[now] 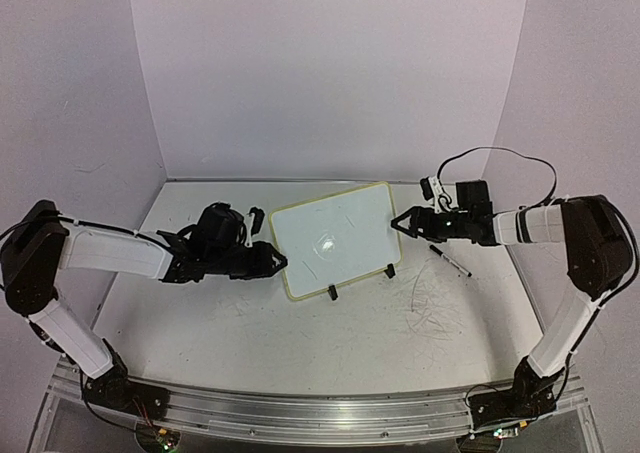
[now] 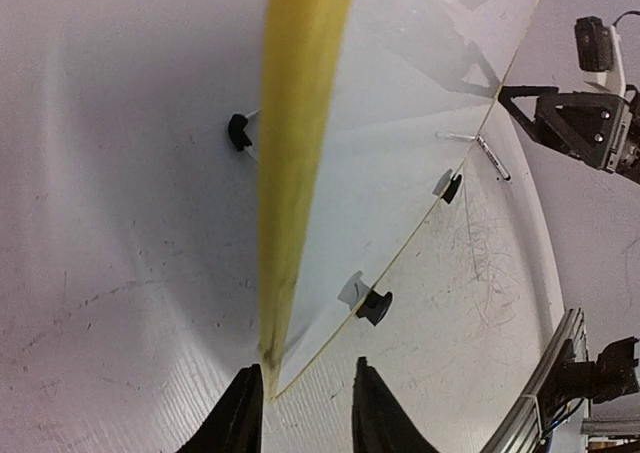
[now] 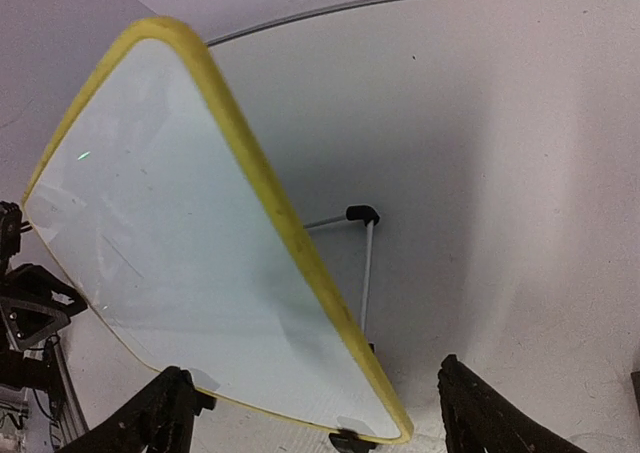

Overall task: Write a sentence on the whiteboard
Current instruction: Adjust the whiteboard at the center of the board.

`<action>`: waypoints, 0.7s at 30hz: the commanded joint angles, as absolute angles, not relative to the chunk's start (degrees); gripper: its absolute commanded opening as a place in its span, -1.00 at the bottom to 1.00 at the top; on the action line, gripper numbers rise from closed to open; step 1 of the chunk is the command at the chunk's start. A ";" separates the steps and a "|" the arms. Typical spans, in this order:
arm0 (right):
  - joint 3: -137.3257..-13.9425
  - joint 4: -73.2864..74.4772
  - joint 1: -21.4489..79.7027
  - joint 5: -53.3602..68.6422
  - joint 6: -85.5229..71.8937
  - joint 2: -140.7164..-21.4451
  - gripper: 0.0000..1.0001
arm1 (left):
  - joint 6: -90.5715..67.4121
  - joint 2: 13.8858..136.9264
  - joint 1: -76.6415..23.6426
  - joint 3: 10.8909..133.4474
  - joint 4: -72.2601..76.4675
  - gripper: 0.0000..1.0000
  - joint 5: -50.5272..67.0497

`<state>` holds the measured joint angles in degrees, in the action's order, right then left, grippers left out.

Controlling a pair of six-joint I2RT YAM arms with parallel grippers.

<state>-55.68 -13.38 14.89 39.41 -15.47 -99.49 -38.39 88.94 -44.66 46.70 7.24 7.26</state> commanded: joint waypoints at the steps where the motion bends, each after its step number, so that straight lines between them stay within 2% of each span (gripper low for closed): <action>1: -58.95 -18.22 14.40 43.84 -17.05 -101.93 0.64 | -34.88 92.52 -44.28 52.76 11.01 -0.44 8.83; 6: -58.20 -21.68 14.37 45.56 -18.43 -102.66 0.54 | -34.42 95.79 -44.30 54.83 10.99 -0.72 8.87; 12: -57.25 -23.45 14.41 46.07 -20.09 -102.95 0.44 | -34.71 98.16 -44.38 56.74 10.94 -0.78 9.27; 17: -55.27 -23.44 14.14 42.35 -21.28 -101.02 0.49 | -34.75 98.06 -44.47 56.57 10.91 -0.73 8.32; 21: -52.54 -22.36 12.13 37.57 -22.56 -98.40 0.60 | -34.45 96.91 -44.47 55.60 10.82 -0.49 8.09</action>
